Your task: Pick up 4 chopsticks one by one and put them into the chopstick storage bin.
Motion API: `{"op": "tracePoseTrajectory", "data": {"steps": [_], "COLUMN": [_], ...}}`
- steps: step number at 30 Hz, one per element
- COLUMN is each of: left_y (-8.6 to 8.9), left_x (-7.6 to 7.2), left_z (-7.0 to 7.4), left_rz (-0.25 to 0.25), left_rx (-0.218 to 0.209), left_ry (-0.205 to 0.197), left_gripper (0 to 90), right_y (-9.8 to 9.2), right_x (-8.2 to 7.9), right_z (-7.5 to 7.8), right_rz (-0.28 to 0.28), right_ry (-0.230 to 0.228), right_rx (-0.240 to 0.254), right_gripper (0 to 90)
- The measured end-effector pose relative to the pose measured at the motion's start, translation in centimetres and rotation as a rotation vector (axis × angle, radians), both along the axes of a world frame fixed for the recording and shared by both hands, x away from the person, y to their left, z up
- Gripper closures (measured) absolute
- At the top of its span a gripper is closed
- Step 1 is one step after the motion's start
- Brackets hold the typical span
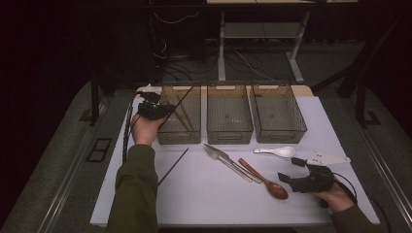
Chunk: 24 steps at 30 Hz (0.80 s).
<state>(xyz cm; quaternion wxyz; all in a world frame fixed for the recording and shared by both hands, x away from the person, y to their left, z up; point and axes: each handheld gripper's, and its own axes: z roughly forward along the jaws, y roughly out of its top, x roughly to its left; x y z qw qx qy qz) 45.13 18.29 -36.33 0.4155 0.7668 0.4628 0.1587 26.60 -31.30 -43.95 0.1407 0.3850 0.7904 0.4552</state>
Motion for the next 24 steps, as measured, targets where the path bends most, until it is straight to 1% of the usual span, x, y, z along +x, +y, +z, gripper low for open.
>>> {"op": "tracePoseTrajectory", "data": {"steps": [1, 3, 6, 9, 12, 15, 17, 18, 19, 20, 21, 22, 24], "left_y": [0.1, 0.2, 0.4, 0.2, -0.1, -0.1, -0.3, -0.3, -0.3, -0.4, -0.4, -0.4, -0.5], "left_x": [0.2, 0.6, 1.1, 1.5, 1.7, 1.9, 2.0, 1.9, 2.0, 1.9, 2.0, 2.0, 2.0], "left_z": [-0.2, -0.5, -1.0, -1.2, -1.4, -1.7, -1.9, -1.9, -1.9, -1.9, -1.9, -1.9, -1.9], "left_rz": [0.007, 0.025, 0.047, 0.056, 0.059, 0.074, 0.070, 0.073, 0.078, 0.081, 0.079, 0.089, 0.090], "left_rx": [0.006, 0.004, -0.021, -0.016, 0.010, -0.003, -0.007, 0.005, 0.003, -0.004, 0.008, 0.016, 0.007], "left_ry": [0.004, 0.015, 0.025, 0.035, 0.045, 0.056, 0.063, 0.054, 0.048, 0.047, 0.045, 0.043, 0.042], "left_gripper": [85.2, 85.1, 85.1, 85.1, 85.1, 85.0, 84.4, 83.6, 79.2, 77.5, 74.5, 70.6, 65.9], "right_y": [0.0, 0.0, 0.0, 0.0, 0.0, 0.0, 0.0, 0.0, 0.0, 0.0, 0.0, 0.0, 0.0], "right_x": [0.0, 0.0, -0.1, 0.0, -0.1, -0.1, -0.1, -0.1, -0.1, -0.1, -0.1, -0.1, -0.1], "right_z": [0.0, 0.0, 0.0, 0.0, 0.0, 0.0, 0.0, 0.0, 0.0, 0.0, 0.0, 0.0, 0.0], "right_rz": [0.000, 0.000, -0.001, -0.001, -0.001, -0.002, -0.002, -0.002, -0.002, -0.002, -0.003, -0.003, -0.003], "right_ry": [0.000, 0.000, -0.002, -0.001, 0.000, -0.001, -0.002, -0.002, -0.002, -0.002, -0.002, -0.002, -0.001], "right_rx": [0.000, 0.000, -0.001, 0.000, -0.001, 0.000, 0.000, 0.000, 0.000, 0.000, 0.001, 0.001, 0.000], "right_gripper": [17.1, 17.1, 17.1, 17.1, 17.1, 17.1, 17.1, 17.1, 17.1, 17.1, 17.1, 17.1, 17.1]}}
